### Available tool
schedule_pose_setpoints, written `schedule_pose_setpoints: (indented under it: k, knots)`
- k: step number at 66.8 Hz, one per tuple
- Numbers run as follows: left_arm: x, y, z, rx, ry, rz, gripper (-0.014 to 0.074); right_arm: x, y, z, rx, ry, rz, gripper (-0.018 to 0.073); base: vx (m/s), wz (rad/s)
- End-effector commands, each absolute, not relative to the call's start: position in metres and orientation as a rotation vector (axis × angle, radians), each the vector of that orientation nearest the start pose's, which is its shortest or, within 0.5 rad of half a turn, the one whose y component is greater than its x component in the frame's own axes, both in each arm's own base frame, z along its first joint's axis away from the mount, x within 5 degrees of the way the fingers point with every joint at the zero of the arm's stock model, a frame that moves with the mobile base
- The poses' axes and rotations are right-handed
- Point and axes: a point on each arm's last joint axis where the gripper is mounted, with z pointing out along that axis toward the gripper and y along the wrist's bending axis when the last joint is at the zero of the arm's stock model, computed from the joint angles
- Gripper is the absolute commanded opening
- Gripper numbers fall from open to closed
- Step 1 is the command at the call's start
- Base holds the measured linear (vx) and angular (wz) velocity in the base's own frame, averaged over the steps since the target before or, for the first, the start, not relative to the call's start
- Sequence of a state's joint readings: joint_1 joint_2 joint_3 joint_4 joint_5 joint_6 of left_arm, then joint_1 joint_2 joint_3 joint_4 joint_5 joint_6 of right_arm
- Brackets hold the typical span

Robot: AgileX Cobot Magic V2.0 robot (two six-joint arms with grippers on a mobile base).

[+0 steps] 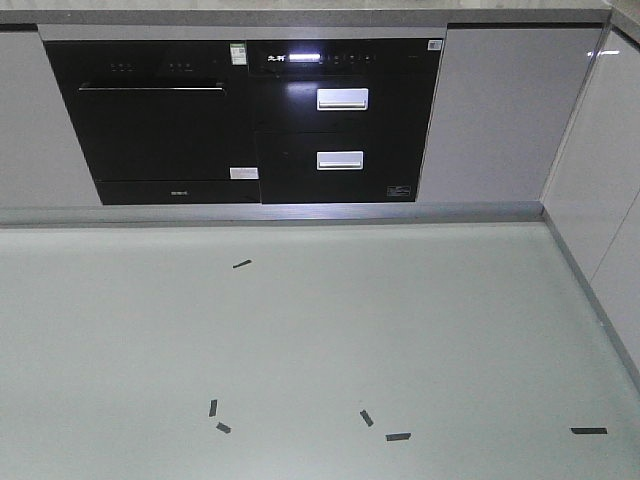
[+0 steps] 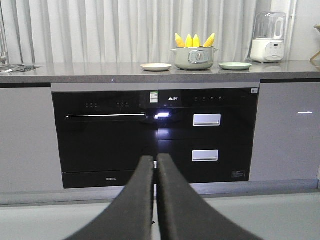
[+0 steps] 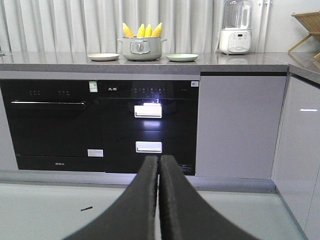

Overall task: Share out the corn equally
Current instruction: 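Drive the base toward the counter with the pot and plates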

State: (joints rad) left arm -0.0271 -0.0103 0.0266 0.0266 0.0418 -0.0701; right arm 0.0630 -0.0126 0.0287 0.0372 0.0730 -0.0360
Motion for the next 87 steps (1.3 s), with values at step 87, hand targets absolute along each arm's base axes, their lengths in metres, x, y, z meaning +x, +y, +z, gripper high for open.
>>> schedule_pose_setpoints:
  k: [87]
  knots:
    - [0.0556,-0.0016,0.2038,-0.018,1.466,-0.066,-0.0007,0.0566,0.0037,0.2019,-0.06,1.505,0.04,-0.0006,0.02,-0.02]
